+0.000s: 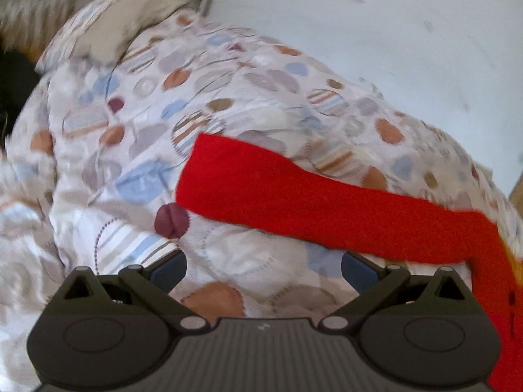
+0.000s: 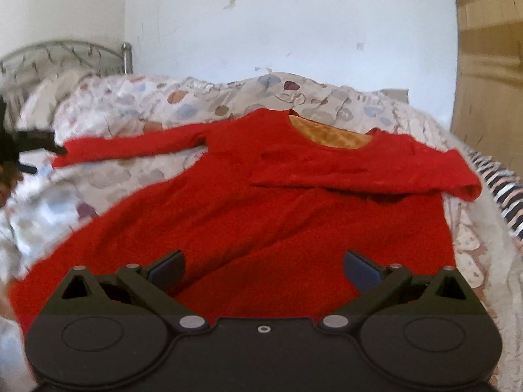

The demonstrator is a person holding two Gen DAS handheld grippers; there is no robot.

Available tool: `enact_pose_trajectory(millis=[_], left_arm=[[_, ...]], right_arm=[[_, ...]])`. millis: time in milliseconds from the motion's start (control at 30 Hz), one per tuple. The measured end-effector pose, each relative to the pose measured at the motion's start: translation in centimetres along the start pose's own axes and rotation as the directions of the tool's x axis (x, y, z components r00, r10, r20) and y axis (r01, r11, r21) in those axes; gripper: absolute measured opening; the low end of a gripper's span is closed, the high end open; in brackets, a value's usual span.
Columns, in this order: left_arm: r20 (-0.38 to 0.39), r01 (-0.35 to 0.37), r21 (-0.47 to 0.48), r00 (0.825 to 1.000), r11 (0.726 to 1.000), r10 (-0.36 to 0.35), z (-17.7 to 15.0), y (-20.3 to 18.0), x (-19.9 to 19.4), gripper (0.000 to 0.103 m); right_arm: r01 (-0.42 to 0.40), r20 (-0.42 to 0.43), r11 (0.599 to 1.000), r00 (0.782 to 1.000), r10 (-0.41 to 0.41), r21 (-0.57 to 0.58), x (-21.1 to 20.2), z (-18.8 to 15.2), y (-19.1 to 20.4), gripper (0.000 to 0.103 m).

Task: Fold small clothes
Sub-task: 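Move the left tool to the other sleeve cuff and close on it, then lift the sleeve with the left tool and fold it across the body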

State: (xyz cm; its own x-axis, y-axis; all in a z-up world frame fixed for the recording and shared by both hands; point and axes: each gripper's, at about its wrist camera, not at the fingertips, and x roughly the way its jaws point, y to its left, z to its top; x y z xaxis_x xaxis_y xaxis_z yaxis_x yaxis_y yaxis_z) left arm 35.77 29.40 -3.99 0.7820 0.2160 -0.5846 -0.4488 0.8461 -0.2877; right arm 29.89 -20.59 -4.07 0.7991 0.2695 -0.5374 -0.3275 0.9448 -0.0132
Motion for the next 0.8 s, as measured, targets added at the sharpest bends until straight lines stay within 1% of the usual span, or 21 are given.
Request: enact_pose_trajectory(millis=[67,133,200,267,367,433,467,567,600,633,667,700,733,767,800], left_arm=[[0.009,0.009,-0.070,1.000,0.998,-0.009,0.2,1.3,0.8,0.103],[0.026,0.000,-0.132,1.000,0.991,0.003,0.3,2.4,1.6,0.103],[0.041,-0.017,-0.208,0.999,0.978,0.027,0.4,3.4,2.4,0.103],[0.056,-0.012,-0.280,0.998,0.960,0.028,0.5,4.4,3.0,0.102],[0.065,-0.010,-0.343,0.997,0.939,0.034,0.9,5.4,4.0,0.094],[0.078,-0.018,-0.363,0.996,0.932,0.049,1.0,5.9,4.5,0.085],[0.084,-0.026,-0.375,0.995,0.927,0.062,1.1,6.1,4.7,0.082],[0.097,-0.042,-0.432,0.991,0.901,0.093,1.2,6.9,5.0,0.064],[0.100,-0.056,-0.449,0.989,0.892,0.112,1.3,7.1,5.0,0.050],[0.106,-0.068,-0.460,0.986,0.885,0.131,1.3,7.3,4.9,0.033],[0.114,-0.080,-0.469,0.982,0.880,0.150,1.3,7.4,4.8,0.024],[0.121,-0.083,-0.470,0.980,0.879,0.157,1.5,7.5,4.7,0.010],[0.126,-0.086,-0.468,0.979,0.880,0.162,1.6,7.4,4.6,0.005],[0.133,-0.087,-0.461,0.977,0.883,0.165,1.7,7.3,4.4,0.004],[0.136,-0.085,-0.448,0.977,0.890,0.162,1.9,7.1,4.3,0.001]], right_arm=[[0.005,-0.002,1.000,1.000,-0.005,-0.019,0.2,-0.4,0.1,0.102],[0.005,-0.017,1.000,1.000,-0.005,-0.026,0.6,-0.6,0.1,0.102],[0.006,-0.031,1.000,0.999,-0.006,-0.025,0.9,-0.7,0.1,0.102],[0.002,-0.043,1.000,0.999,-0.003,-0.014,1.2,-0.7,0.0,0.102],[-0.005,-0.055,1.000,0.998,0.005,0.002,1.3,-0.9,-0.2,0.102],[-0.010,-0.061,1.000,0.998,0.011,0.006,1.5,-1.0,-0.2,0.102],[-0.012,-0.064,1.000,0.998,0.012,0.005,1.5,-1.0,-0.3,0.102],[-0.011,-0.068,1.000,0.998,0.011,-0.001,1.6,-1.0,-0.2,0.102],[-0.011,-0.068,1.000,0.998,0.011,-0.003,1.6,-1.1,-0.1,0.102],[-0.012,-0.068,1.000,0.998,0.011,-0.004,1.6,-1.0,-0.1,0.102],[-0.013,-0.068,1.000,0.998,0.013,-0.003,1.6,-1.1,-0.1,0.103],[-0.014,-0.068,1.000,0.998,0.014,-0.002,1.6,-1.1,-0.2,0.103],[-0.015,-0.068,1.000,0.998,0.015,0.000,1.6,-1.0,-0.2,0.103],[-0.017,-0.067,1.000,0.998,0.017,0.002,1.6,-1.0,-0.2,0.103],[-0.018,-0.066,1.000,0.998,0.018,0.004,1.6,-1.1,-0.3,0.103]])
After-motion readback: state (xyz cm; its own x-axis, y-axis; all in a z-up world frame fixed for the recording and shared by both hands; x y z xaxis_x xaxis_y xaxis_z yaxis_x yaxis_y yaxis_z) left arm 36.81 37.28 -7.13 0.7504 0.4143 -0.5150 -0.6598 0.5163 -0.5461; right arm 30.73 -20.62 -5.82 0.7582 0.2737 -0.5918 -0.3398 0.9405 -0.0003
